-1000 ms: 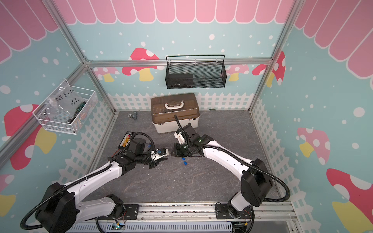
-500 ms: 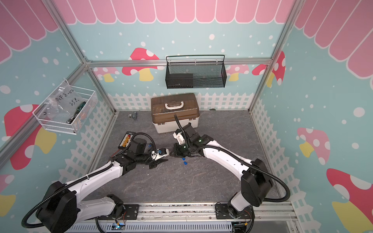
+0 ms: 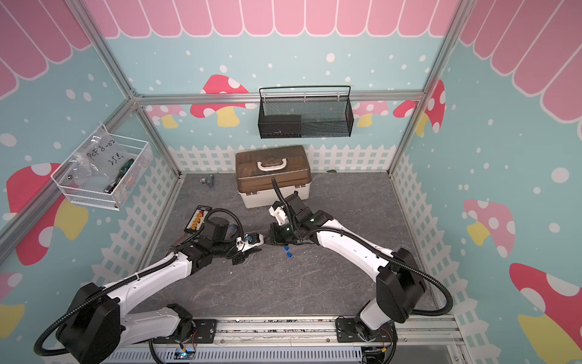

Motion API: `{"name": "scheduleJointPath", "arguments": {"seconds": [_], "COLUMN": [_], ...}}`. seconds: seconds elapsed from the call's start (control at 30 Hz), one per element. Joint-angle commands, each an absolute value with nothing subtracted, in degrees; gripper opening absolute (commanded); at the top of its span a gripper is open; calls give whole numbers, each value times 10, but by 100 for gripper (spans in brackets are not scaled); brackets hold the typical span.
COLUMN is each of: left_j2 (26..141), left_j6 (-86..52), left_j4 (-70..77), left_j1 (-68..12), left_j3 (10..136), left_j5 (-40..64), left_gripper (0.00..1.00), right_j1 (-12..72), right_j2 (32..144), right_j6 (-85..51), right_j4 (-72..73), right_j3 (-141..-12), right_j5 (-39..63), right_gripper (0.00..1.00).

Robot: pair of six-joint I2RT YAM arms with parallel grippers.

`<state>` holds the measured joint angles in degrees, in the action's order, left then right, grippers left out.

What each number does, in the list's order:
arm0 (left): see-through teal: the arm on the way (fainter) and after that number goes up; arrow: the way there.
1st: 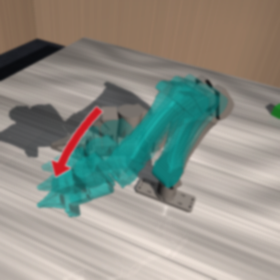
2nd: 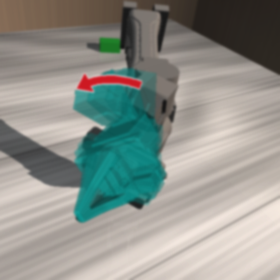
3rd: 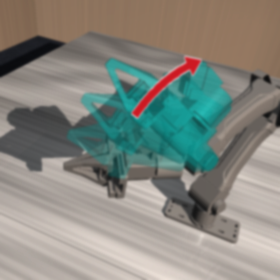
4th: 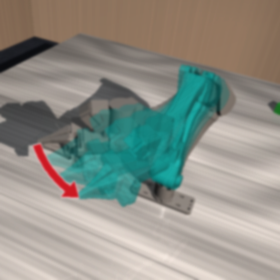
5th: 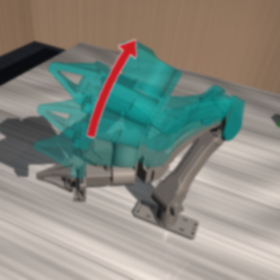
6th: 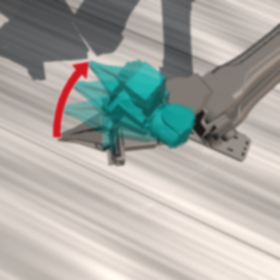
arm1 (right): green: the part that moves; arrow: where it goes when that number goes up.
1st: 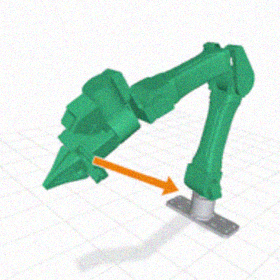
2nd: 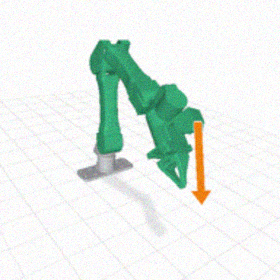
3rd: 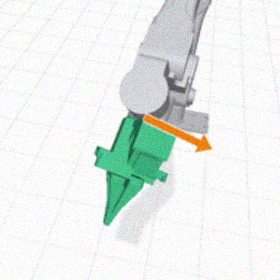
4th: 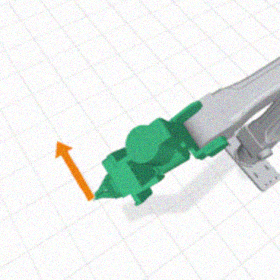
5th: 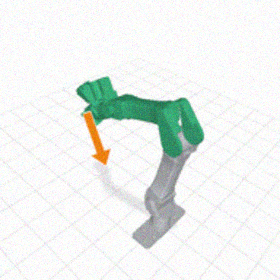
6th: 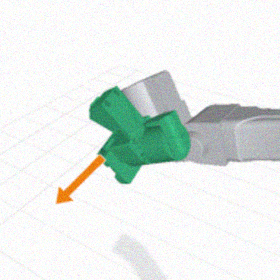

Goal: Insert stoppers into test tubes
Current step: Pick up the test tube at the center of the board.

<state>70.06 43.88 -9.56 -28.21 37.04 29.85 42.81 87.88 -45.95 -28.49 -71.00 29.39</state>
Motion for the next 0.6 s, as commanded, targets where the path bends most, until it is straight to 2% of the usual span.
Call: {"name": "scheduleJointPath", "arguments": {"seconds": [0.0,0.27,0.4,0.57], "left_j2": [695,682,676,672], "left_j6": [456,446,426,410], "left_j4": [-102,-102,-102,-102], "left_j1": [-283,-283,-283,-283], "left_j3": [363,361,365,371], "left_j5": [301,300,283,259], "left_gripper": [15,7,6,5], "right_j1": [432,414,376,372], "right_j2": [865,826,780,757], "right_j6": [-464,-446,-404,-253], "right_j4": [-278,-276,-283,-350], "right_j3": [-707,-715,-695,-664], "right_j5": [296,261,224,70], "right_gripper": [13,32,33,32]}}
